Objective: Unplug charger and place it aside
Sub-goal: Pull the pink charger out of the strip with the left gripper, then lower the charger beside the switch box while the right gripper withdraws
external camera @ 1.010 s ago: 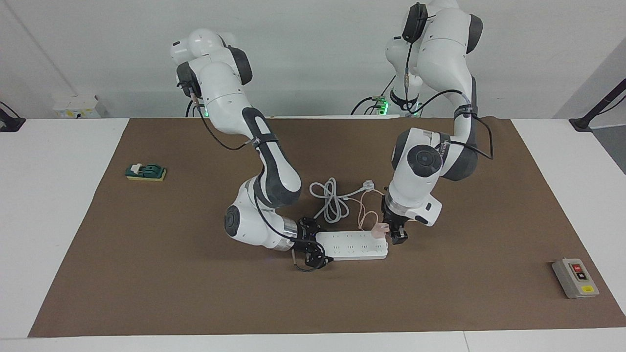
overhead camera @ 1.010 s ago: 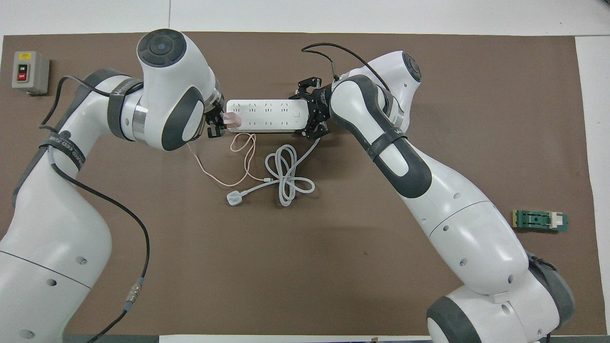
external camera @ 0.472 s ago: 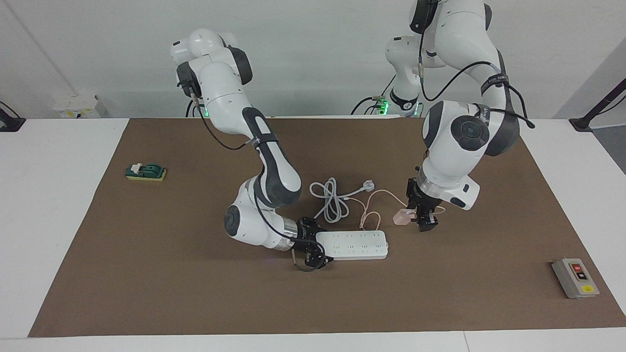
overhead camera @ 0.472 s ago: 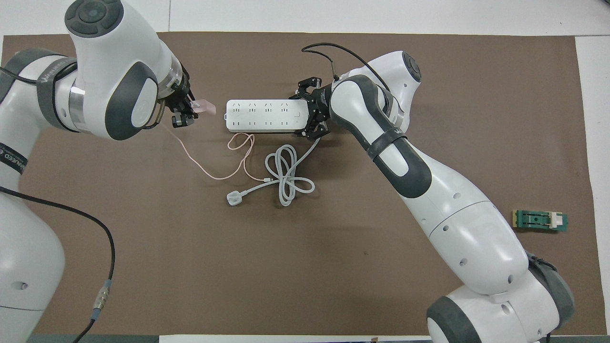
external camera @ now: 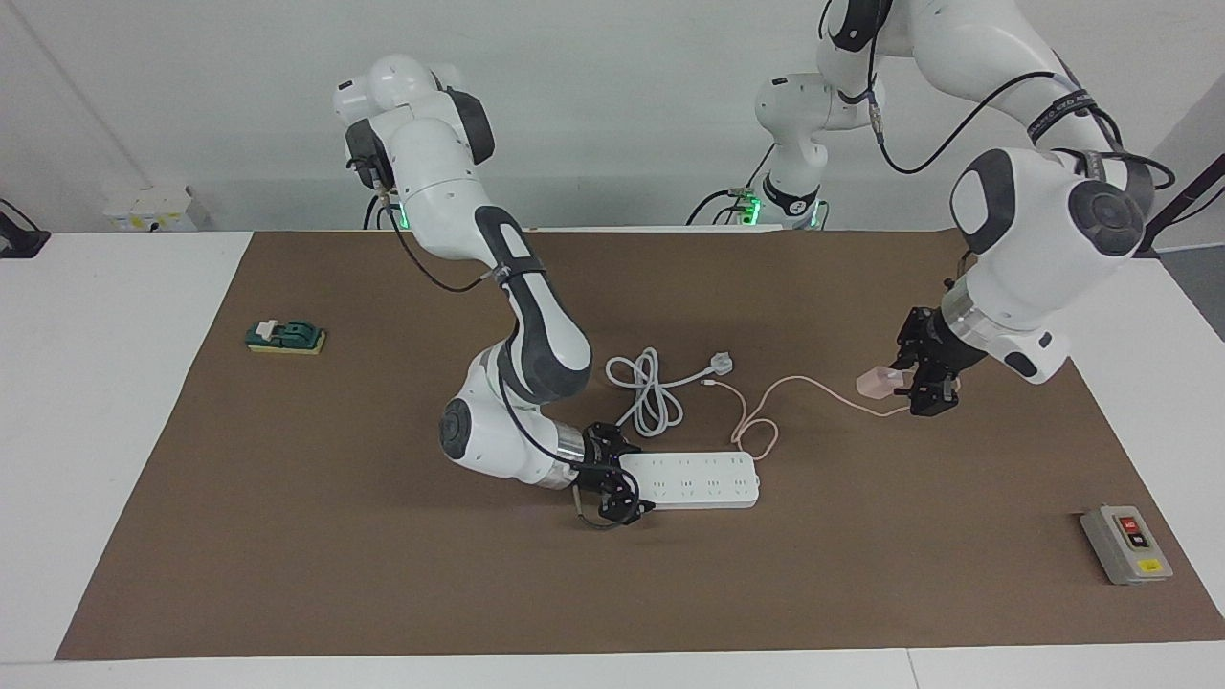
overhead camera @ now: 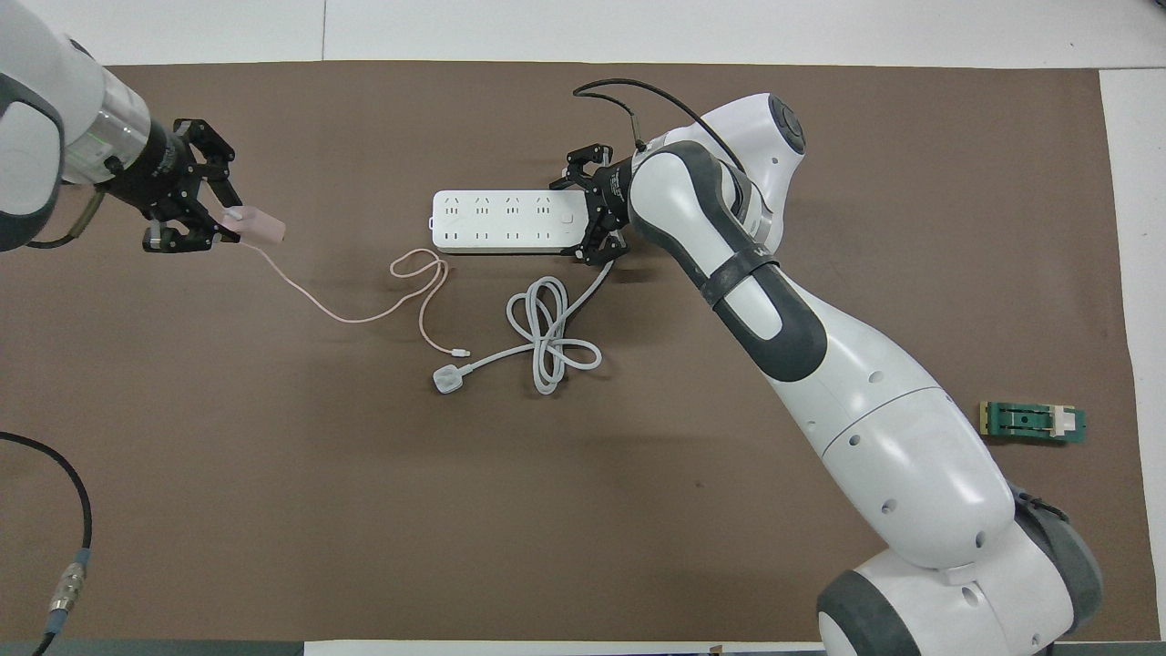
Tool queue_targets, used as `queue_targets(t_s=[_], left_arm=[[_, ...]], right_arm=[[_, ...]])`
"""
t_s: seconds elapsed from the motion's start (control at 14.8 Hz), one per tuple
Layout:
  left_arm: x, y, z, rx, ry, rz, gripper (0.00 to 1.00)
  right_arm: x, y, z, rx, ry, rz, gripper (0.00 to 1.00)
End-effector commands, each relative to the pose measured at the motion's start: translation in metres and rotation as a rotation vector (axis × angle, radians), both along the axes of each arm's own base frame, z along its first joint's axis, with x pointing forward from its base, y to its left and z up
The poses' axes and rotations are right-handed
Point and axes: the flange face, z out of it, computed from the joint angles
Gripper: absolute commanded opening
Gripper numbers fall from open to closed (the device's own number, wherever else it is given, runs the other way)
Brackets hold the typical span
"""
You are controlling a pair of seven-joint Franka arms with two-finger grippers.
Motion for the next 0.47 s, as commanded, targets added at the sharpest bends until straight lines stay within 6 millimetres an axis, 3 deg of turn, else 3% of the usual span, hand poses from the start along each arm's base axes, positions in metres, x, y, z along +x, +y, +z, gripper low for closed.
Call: queue_targets(t_s=[0.0, 0.27, 0.4], left_arm=[[-0.008, 0.037, 0.002, -0.031, 0.032, -0.077, 0.00], [-0.018, 0.112, 0.002, -0.067, 0.057, -0.213, 0.00], [-0.023, 0.139, 0.003, -0.082, 0.055, -0.277, 0.00]], right_arm=[[-0.005, -0.026, 0.052, -0.023, -0.017, -0.027, 1.00], [-0.017, -0.068, 0.124, -0.082, -0.016, 0.044, 1.00], [-0.021, -0.097, 0.157, -0.116, -0.020, 0.088, 1.00]])
